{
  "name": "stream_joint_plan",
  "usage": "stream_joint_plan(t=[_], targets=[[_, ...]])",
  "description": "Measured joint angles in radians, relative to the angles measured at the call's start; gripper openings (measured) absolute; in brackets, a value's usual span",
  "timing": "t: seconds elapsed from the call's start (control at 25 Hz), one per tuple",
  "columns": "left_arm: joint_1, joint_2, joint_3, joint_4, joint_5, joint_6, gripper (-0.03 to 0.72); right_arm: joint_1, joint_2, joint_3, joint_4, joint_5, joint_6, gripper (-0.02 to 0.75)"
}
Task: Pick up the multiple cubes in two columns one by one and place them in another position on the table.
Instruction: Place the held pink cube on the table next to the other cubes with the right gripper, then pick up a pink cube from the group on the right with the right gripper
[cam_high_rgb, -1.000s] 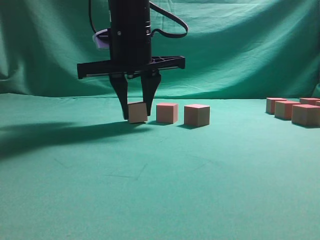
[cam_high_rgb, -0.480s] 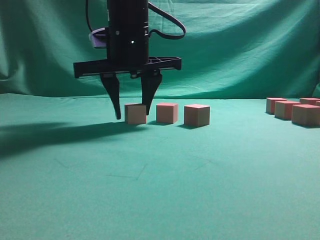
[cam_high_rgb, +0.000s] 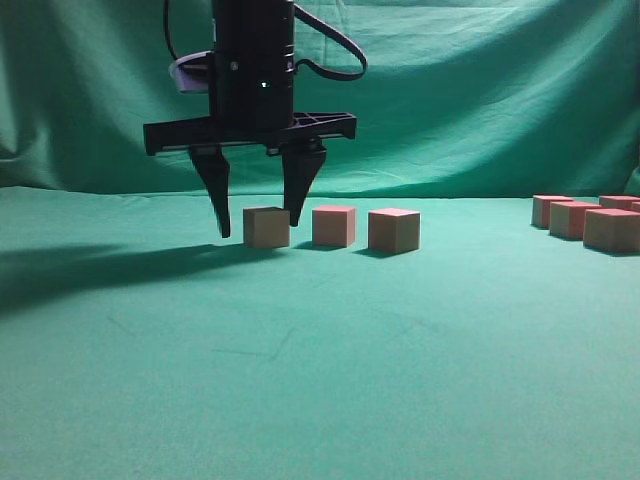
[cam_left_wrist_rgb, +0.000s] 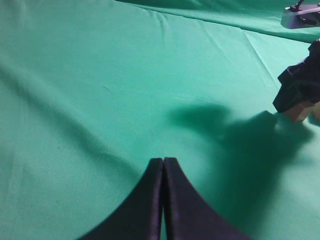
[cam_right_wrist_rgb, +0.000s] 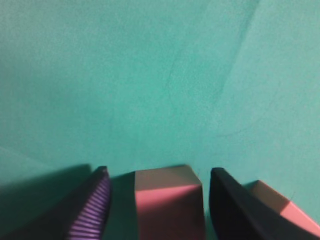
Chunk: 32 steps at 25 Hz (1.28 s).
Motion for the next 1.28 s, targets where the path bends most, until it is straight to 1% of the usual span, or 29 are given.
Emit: stream_joint_plan(t=[0.04,0.24,0.48,0.6,0.68,0.84,0.92,1.2,1.28], targets=[[0.000,0.000,0.000,0.000,0.000,0.000,0.000,0.000,0.000,0.000,-0.002,0.000,-0.001,0.442],[0.000,0.000,0.000,0.000,0.000,0.000,0.000,0.000,0.000,0.000,-0.033,-0.043,-0.002,0.433],[0.000,0.000,0.000,0.000,0.000,0.000,0.000,0.000,0.000,0.000,-0.140,-0.130,-0.002,0.433],[0.000,0.000,0.000,0.000,0.000,0.000,0.000,0.000,0.000,-0.021,-0.170,-0.133,-0.002,0.433],[0.000,0.000,0.000,0.000,0.000,0.000,0.000,0.000,-0.004,-0.060,-0.172,-0.109,-0.006,0.433],[0.000,0.000,0.000,0.000,0.000,0.000,0.000,0.000,-0.048,-0.176,-0.172,0.020,-0.050,0.433],[0.000,0.000,0.000,0.000,0.000,0.000,0.000,-0.006,-0.084,-0.218,-0.172,0.048,-0.064,0.433],[0.000,0.000,0.000,0.000,0.000,0.000,0.000,-0.047,-0.292,-0.230,-0.080,0.078,-0.157,0.433],[0.000,0.000,0.000,0.000,0.000,0.000,0.000,-0.063,-0.370,-0.189,-0.074,0.078,-0.163,0.433]])
